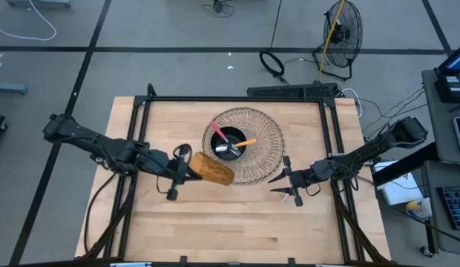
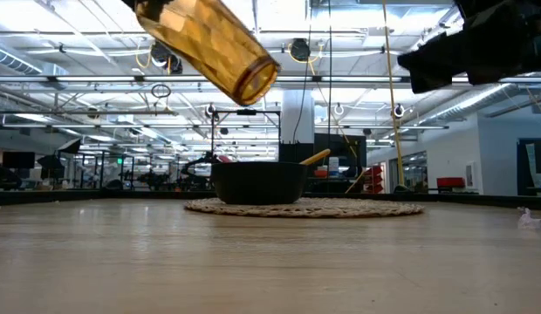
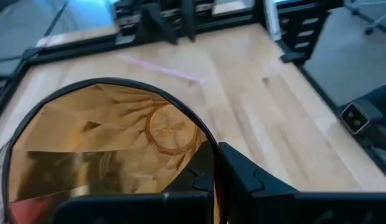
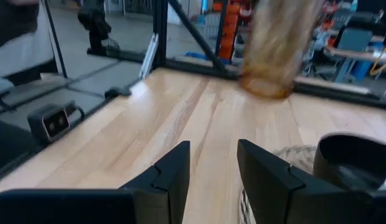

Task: Pick & Place Utensil
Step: Put the brown cup to the right of the black bowl on the brown mat

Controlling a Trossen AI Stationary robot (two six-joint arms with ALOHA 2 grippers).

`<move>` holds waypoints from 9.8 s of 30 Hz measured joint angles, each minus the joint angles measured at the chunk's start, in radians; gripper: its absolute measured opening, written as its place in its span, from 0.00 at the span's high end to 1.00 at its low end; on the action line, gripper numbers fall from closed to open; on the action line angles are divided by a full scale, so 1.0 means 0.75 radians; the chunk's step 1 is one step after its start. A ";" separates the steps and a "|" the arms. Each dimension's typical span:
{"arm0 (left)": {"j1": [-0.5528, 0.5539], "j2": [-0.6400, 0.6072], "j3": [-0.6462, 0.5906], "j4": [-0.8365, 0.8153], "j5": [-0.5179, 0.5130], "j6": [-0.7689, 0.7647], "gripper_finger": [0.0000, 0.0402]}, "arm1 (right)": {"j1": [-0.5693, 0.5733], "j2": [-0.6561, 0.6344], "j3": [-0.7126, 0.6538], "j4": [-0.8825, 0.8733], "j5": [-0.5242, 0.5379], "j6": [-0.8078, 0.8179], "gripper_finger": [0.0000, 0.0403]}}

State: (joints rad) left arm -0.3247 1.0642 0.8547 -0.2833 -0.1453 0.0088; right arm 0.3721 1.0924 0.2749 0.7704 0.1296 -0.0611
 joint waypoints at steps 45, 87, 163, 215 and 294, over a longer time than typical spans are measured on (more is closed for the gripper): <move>0.047 1.046 0.882 -0.496 0.311 0.231 0.98 | 0.004 -0.312 0.001 -0.016 -0.072 -0.088 0.67; 0.027 1.046 0.882 -0.385 0.250 0.297 0.63 | 0.004 -0.312 0.000 -0.077 -0.071 -0.063 0.67; -0.196 -0.234 -0.488 0.679 -0.555 0.091 0.54 | 0.089 0.634 1.263 -1.383 -0.250 0.105 0.67; -0.196 -0.233 -0.488 0.658 -0.547 0.092 0.54 | 0.002 0.688 1.260 -1.542 -0.214 0.043 0.98; -0.128 -0.232 -0.488 0.663 -0.502 0.125 0.54 | -0.959 0.527 1.432 -2.215 -0.325 -0.315 0.98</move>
State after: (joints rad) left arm -0.4208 0.8902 0.4889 0.2139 -0.5218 0.1022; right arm -0.3474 1.4876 1.3487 -0.8910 -0.1143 -0.2971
